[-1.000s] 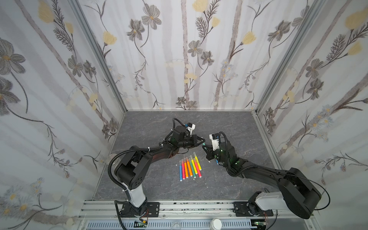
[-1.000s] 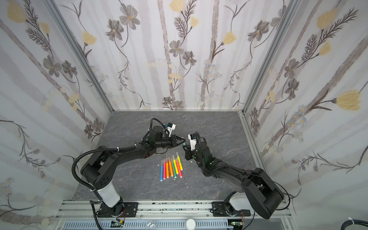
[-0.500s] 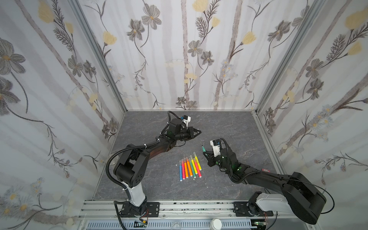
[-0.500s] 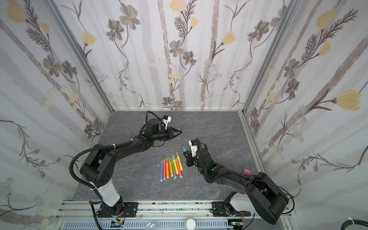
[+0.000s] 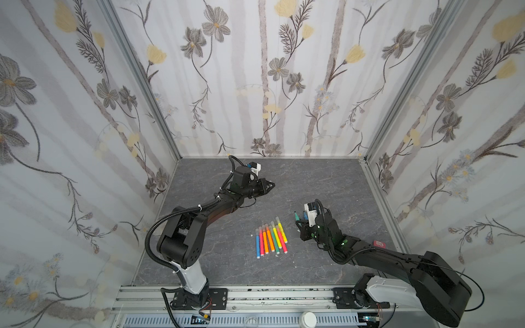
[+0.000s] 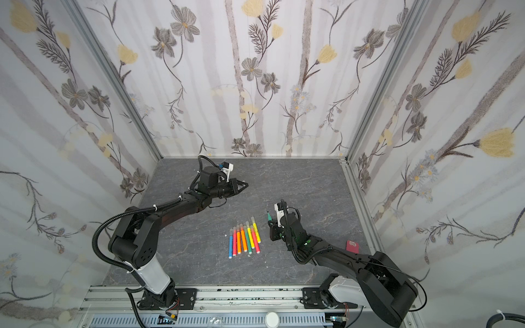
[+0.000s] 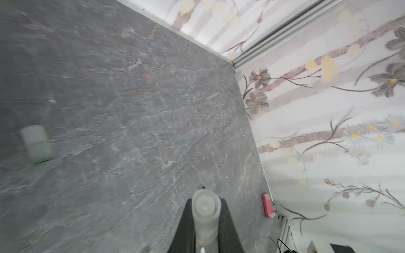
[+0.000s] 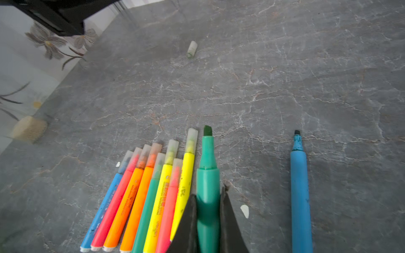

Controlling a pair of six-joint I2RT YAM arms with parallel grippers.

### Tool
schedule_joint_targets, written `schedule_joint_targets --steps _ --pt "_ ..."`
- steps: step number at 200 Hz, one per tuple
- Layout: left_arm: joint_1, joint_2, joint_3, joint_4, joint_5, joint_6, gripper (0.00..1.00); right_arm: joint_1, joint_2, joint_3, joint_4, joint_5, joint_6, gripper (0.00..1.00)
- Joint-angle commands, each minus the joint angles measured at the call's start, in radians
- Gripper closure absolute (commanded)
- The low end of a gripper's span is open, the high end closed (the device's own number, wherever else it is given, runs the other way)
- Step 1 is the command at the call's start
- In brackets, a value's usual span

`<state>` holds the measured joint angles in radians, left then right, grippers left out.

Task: Open the pen caps
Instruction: 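Pull the right gripper back with the green marker while the left holds the cap, then lay the green marker by the blue one while the left gripper carries the cap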

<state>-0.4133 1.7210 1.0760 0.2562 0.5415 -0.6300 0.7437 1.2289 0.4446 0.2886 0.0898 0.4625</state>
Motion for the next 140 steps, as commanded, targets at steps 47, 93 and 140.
schedule_joint_targets --steps 47,93,140 --pt "0.101 -0.077 -0.070 -0.131 -0.071 0.127 1.00 -0.011 0.227 0.191 -0.228 0.155 -0.023 1.00" --pt "0.124 -0.084 -0.109 -0.106 -0.048 0.126 1.00 -0.037 0.332 0.248 -0.258 0.181 -0.037 1.00" --pt "0.141 -0.074 -0.131 -0.083 -0.028 0.125 1.00 -0.040 0.392 0.280 -0.264 0.180 -0.055 1.00"
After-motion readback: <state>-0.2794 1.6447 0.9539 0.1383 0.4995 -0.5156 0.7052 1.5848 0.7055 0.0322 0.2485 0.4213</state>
